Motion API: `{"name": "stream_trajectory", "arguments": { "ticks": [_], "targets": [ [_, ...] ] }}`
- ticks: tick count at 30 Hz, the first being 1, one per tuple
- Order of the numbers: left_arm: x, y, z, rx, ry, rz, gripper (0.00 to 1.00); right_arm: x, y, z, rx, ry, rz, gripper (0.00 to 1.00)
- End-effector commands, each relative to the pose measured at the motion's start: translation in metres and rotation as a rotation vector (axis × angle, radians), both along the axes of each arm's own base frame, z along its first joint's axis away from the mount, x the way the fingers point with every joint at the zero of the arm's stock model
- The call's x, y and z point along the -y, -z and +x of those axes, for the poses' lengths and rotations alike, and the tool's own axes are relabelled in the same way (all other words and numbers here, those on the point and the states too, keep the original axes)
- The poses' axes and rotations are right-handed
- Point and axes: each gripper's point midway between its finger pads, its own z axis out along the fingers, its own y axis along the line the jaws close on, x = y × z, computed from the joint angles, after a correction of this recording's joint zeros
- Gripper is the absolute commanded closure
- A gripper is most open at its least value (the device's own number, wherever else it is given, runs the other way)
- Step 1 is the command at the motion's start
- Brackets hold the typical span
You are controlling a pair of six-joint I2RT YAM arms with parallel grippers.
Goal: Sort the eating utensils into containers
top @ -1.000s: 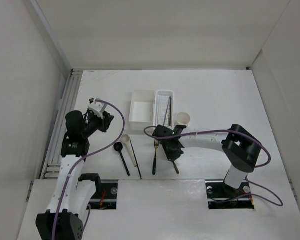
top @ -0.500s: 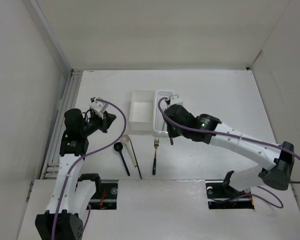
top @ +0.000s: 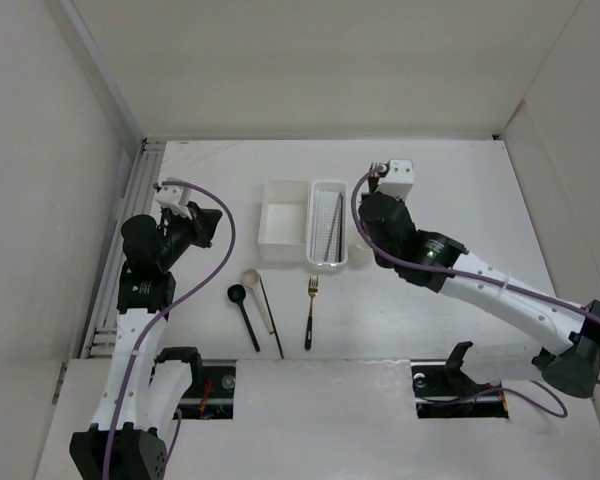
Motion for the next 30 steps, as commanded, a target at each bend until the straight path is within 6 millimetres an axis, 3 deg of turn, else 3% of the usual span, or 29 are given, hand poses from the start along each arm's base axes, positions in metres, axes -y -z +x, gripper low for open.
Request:
{"name": "stream_trajectory", "arguments": {
  "ticks": [1, 4, 6, 7, 11, 14, 24, 30],
  "targets": [
    [-0.008, -0.033, 0.008, 0.079, -0.070, -0.047, 1.00, 0.036, -0.024, 0.038, 0.159, 0.174, 0.144, 1.00],
    [-0.011, -0.028, 0.010, 0.069, -0.079, -0.028, 1.00, 0.030, -0.008, 0.072, 0.138, 0.062, 0.124, 1.00],
    [-0.012, -0.025, 0.013, 0.060, -0.089, -0.027, 1.00, 0.031, 0.007, 0.084, 0.115, 0.018, 0.099, 1.00],
    [-0.014, -0.025, 0.014, 0.064, -0.097, -0.016, 1.00, 0.029, 0.005, 0.093, 0.129, -0.020, 0.118, 1.00],
    [-0.016, -0.025, 0.014, 0.068, -0.105, -0.007, 1.00, 0.031, 0.028, 0.103, 0.135, -0.130, 0.135, 1.00],
    [-0.018, -0.018, 0.017, 0.054, -0.113, 0.003, 1.00, 0.020, 0.038, 0.102, 0.111, -0.236, 0.158, 1.00],
    [-0.022, -0.015, 0.021, 0.065, -0.131, 0.021, 1.00, 0.022, 0.104, 0.097, 0.012, -0.269, 0.110, 1.00],
    [-0.022, -0.012, 0.022, 0.056, -0.131, 0.022, 0.99, 0.025, 0.120, 0.095, -0.021, -0.257, 0.094, 1.00]
  ]
}}
